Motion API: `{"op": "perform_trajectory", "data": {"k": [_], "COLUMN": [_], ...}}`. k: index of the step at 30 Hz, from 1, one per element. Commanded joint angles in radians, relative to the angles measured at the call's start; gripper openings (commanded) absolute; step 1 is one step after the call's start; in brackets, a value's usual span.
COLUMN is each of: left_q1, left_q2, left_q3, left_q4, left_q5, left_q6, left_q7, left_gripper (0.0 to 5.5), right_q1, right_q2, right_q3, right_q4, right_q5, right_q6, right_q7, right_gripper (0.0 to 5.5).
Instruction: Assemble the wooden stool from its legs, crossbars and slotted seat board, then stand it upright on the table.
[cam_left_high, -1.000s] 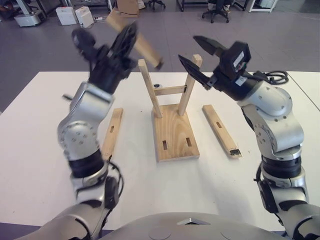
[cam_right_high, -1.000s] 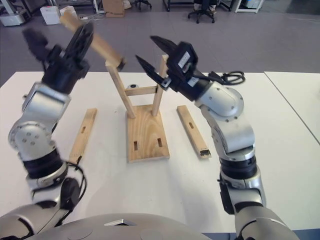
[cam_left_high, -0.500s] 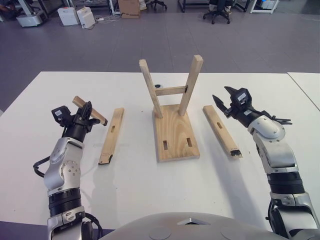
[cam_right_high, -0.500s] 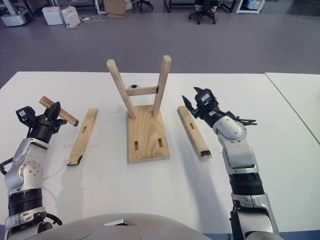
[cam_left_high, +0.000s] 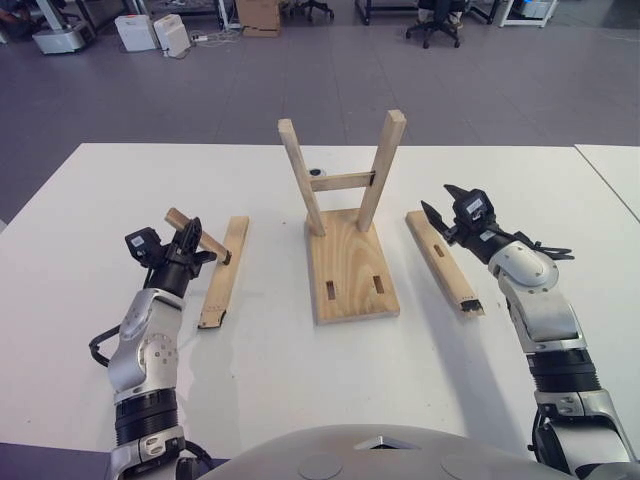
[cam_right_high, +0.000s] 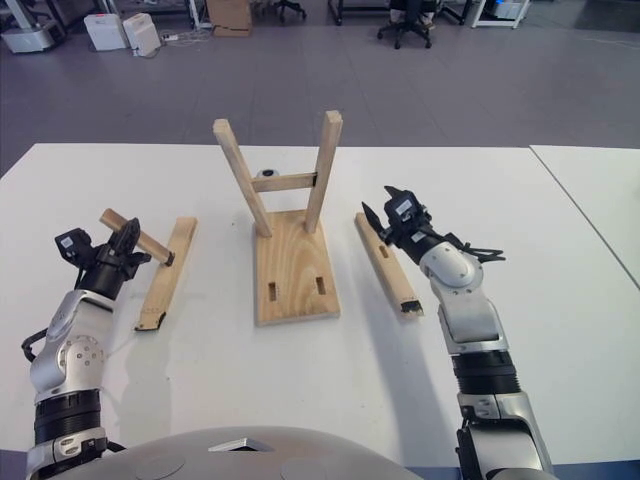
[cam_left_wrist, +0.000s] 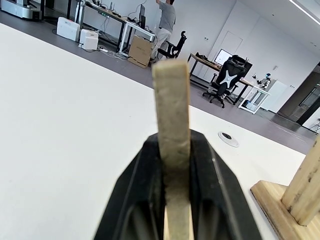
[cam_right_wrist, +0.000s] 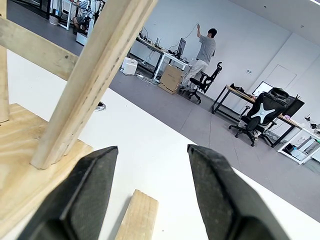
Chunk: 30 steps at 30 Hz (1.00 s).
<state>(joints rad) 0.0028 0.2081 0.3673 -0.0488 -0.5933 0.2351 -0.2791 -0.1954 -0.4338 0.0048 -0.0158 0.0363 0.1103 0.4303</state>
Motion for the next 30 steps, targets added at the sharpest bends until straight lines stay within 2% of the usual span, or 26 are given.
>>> {"op": "perform_trajectory", "data": {"k": [1,5,10,18,20,22,26,30], "left_q1": [0.051,0.096,0.168,0.195,0.185,0.109,0.016,0.009], "left_q2": [0.02,0.047,0.113,0.163,0.153,0.151,0.195,0.231], "left_q3": [-0.015,-0.028,-0.16,-0.25,-0.226,-0.157,-0.153,-0.118], "left_q4": [0.085,0.147,0.303,0.658,0.635,0.501,0.258,0.131], "left_q5": [0.087,0.148,0.275,0.364,0.319,0.214,0.156,0.137], "left_q6": [-0.032,-0.046,-0.043,-0.234,-0.258,-0.247,-0.173,-0.059], "left_q7": [-0.007,0.007,-0.059,-0.159,-0.158,-0.129,-0.134,-0.132], "left_gripper": [0.4,0.4,0.4,0.4,0.4,0.4,1.2,1.76], "right_q1": [0.004,0.007,0.015,0.018,0.018,0.012,-0.003,-0.006], "right_q2": [0.002,-0.003,-0.028,-0.042,-0.039,-0.041,-0.038,-0.036], "right_q3": [0.003,-0.001,0.013,0.03,0.031,0.035,0.04,0.035], "right_q4": [0.006,0.008,-0.002,0.017,0.016,0.018,0.026,0.021], "right_q5": [-0.009,-0.015,-0.052,-0.1,-0.106,-0.116,-0.125,-0.123], "right_q6": [-0.009,-0.013,-0.026,-0.062,-0.065,-0.075,-0.085,-0.086], "right_q7": [0.0,-0.002,0.0,0.006,0.005,0.006,0.004,0.0], "right_gripper": [2.56,2.56,2.56,2.56,2.56,2.56,2.56,2.56]}}
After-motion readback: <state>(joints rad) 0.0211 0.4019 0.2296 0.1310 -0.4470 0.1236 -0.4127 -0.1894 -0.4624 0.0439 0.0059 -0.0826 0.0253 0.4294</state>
